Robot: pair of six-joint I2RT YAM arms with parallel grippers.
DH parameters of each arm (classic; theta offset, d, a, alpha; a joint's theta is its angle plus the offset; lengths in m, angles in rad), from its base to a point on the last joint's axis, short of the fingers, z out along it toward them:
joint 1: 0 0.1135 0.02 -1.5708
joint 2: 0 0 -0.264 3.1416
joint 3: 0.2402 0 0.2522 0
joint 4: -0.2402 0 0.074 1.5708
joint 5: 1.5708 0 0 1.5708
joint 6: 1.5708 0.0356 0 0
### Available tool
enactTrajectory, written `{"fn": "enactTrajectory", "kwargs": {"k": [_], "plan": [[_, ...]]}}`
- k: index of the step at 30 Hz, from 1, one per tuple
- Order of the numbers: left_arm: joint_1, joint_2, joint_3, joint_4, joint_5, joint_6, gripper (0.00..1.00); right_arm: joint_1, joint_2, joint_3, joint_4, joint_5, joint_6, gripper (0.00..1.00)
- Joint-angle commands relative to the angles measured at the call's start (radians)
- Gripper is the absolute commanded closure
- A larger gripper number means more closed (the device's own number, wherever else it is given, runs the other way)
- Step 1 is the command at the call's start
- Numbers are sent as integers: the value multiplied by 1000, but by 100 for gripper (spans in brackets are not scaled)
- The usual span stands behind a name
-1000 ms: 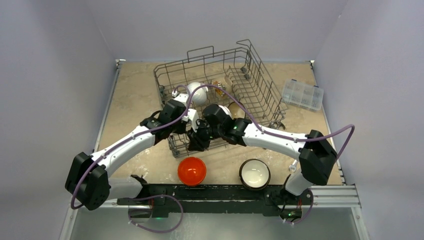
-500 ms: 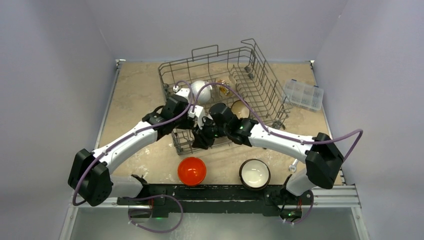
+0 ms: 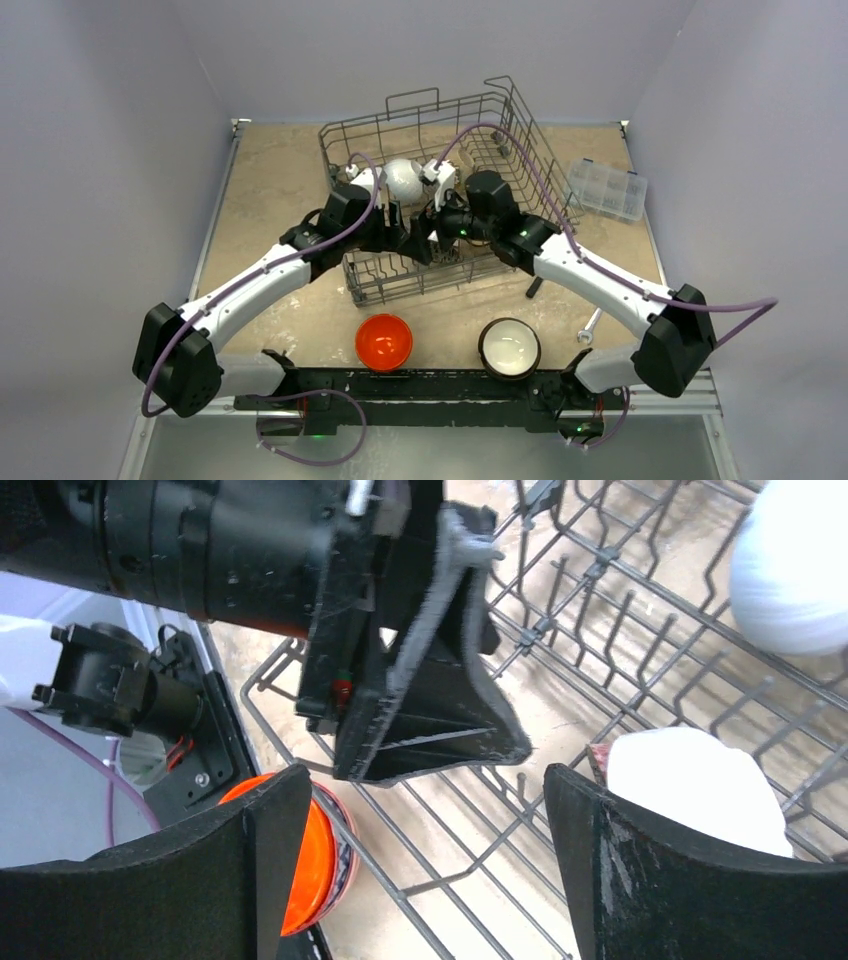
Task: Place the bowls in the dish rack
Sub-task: Adjust the dish rack at the center of the board, then pick up the bowl from the dish rack.
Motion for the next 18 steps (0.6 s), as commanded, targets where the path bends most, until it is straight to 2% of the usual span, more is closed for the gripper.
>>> {"fn": "enactTrajectory", "kwargs": {"k": [1, 5, 12, 16, 18], "plan": [[13, -57, 4, 60, 29, -21, 30, -76, -60, 25, 15, 39, 54, 10], [15, -97, -21, 92, 44, -18, 25, -159, -59, 52, -76, 225, 62, 6], [15, -154, -58, 181, 105, -44, 23, -353, -33, 44, -169, 407, 93, 7], [15, -140, -45, 191, 133, -46, 23, -407, 12, 26, -206, 537, 106, 8], [15, -130, -41, 191, 140, -46, 23, -417, 42, 14, -208, 554, 110, 9]]}}
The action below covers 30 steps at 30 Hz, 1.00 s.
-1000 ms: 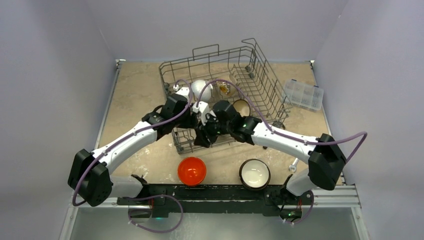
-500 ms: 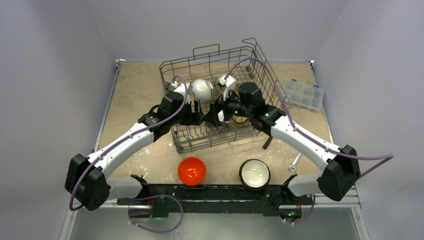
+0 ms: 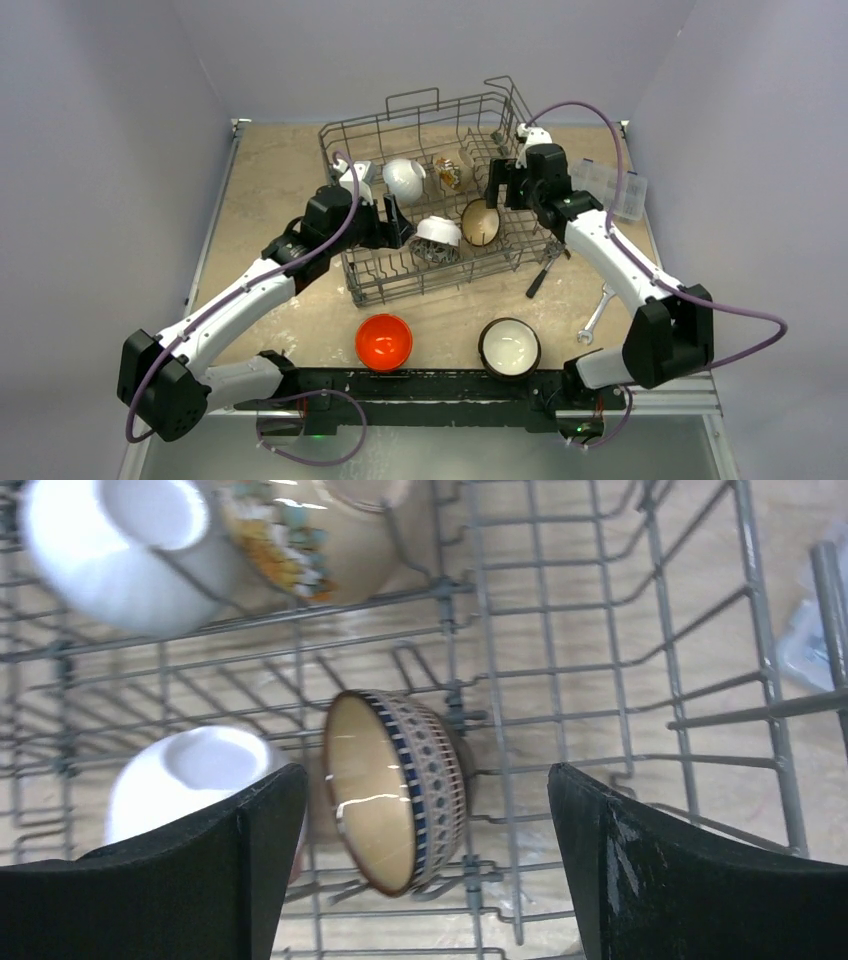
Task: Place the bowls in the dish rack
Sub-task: Pick up the bowl from the dish rack.
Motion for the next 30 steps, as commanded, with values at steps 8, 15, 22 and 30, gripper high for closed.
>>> {"fn": "enactTrajectory", "kwargs": {"k": [8, 15, 22, 30], "plan": [[4, 33, 8, 75, 68, -27, 24, -13, 145, -13, 16, 5, -7, 32], [4, 44, 5, 74, 65, -24, 24, -11, 170, 21, 22, 11, -64, 66], [4, 52, -3, 71, 52, -15, 24, -2, 125, 73, -47, 78, -104, 100], [4, 58, -10, 72, 49, -15, 25, -1, 64, 152, -84, 251, -129, 100]]}}
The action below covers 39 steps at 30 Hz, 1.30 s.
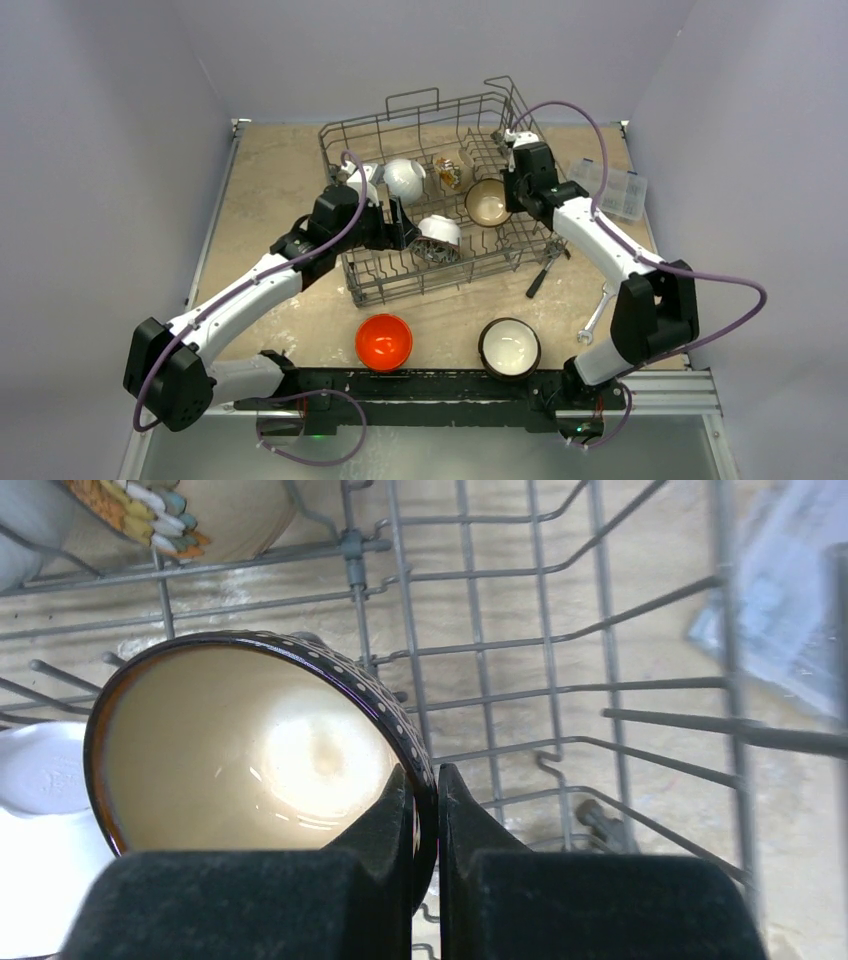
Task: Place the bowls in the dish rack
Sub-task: Pick up the bowl from the dish rack, then place the bowl in the dish rack.
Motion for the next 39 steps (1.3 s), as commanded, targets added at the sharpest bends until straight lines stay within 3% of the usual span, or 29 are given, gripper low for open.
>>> {"fn": "enactTrajectory", "kwargs": {"k": [1, 4, 10, 14, 25, 35, 39], "plan": [[5, 3, -9, 44, -3, 1, 25, 6, -83, 104, 5, 147, -28, 100], [4, 2, -14, 54, 5, -5, 25, 9, -48, 170, -35, 283, -51, 100], [5, 1, -25, 69, 20, -12, 25, 60, 84, 265, -93, 753, -70, 100], [4, 0, -26, 67, 21, -6, 25, 117, 194, 309, -173, 975, -14, 100], [5, -9, -36, 53, 17, 9, 25, 160, 344, 307, -367, 1173, 141, 100], [6, -8, -34, 72, 30, 1, 25, 194, 366, 332, -506, 1325, 285, 100], [6, -13, -33, 71, 35, 1, 25, 250, 427, 338, -653, 1440, 429, 100]]}}
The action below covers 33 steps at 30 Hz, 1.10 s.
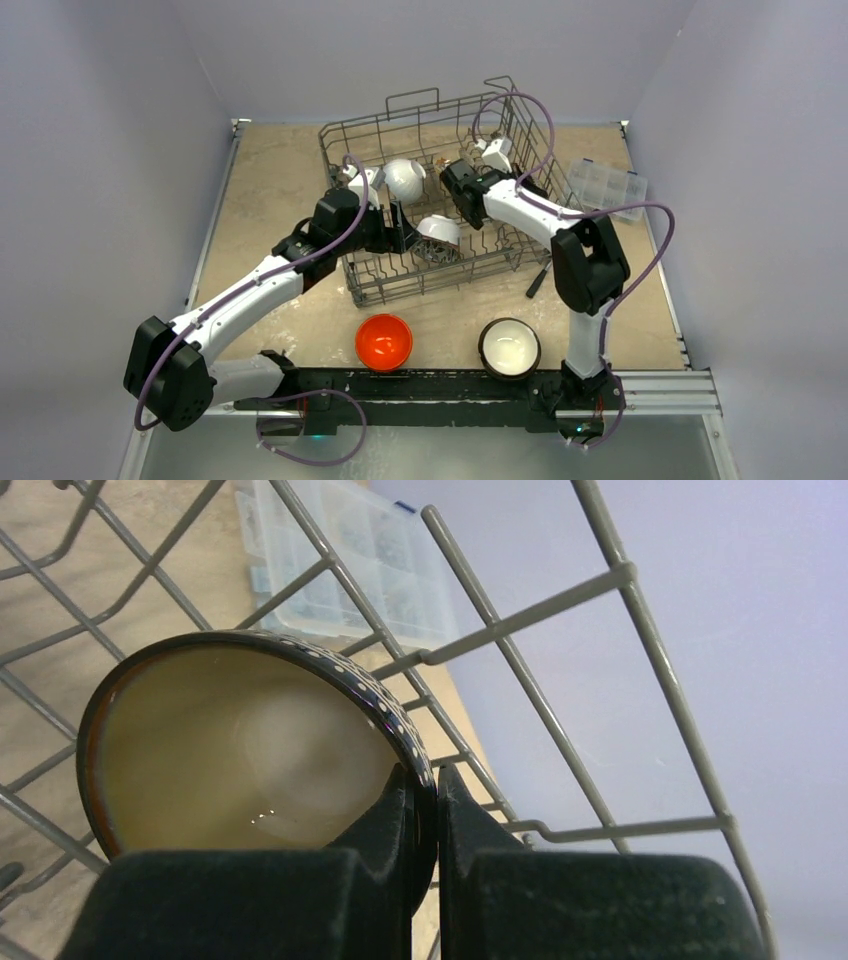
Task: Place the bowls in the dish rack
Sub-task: Place the bowl in the dish rack.
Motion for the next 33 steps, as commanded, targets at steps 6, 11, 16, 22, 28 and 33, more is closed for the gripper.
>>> {"fn": "enactTrajectory", "kwargs": {"k": [6, 11, 16, 22, 28, 33], "plan": [[6, -26, 5, 27, 17, 6, 25, 80, 175, 50, -405, 273, 338, 100], [6, -45, -3, 20, 7, 7, 25, 104, 183, 37, -403, 267, 343, 96], [7, -35, -1, 20, 9, 10, 25, 153, 193, 42, -403, 253, 345, 43], [7, -28, -1, 25, 10, 7, 26, 191, 188, 57, -403, 184, 342, 44], [7, -17, 4, 29, 13, 7, 26, 194, 155, 85, -406, 118, 344, 40], [8, -17, 7, 32, 15, 11, 26, 181, 124, 151, -403, 39, 344, 26]]}}
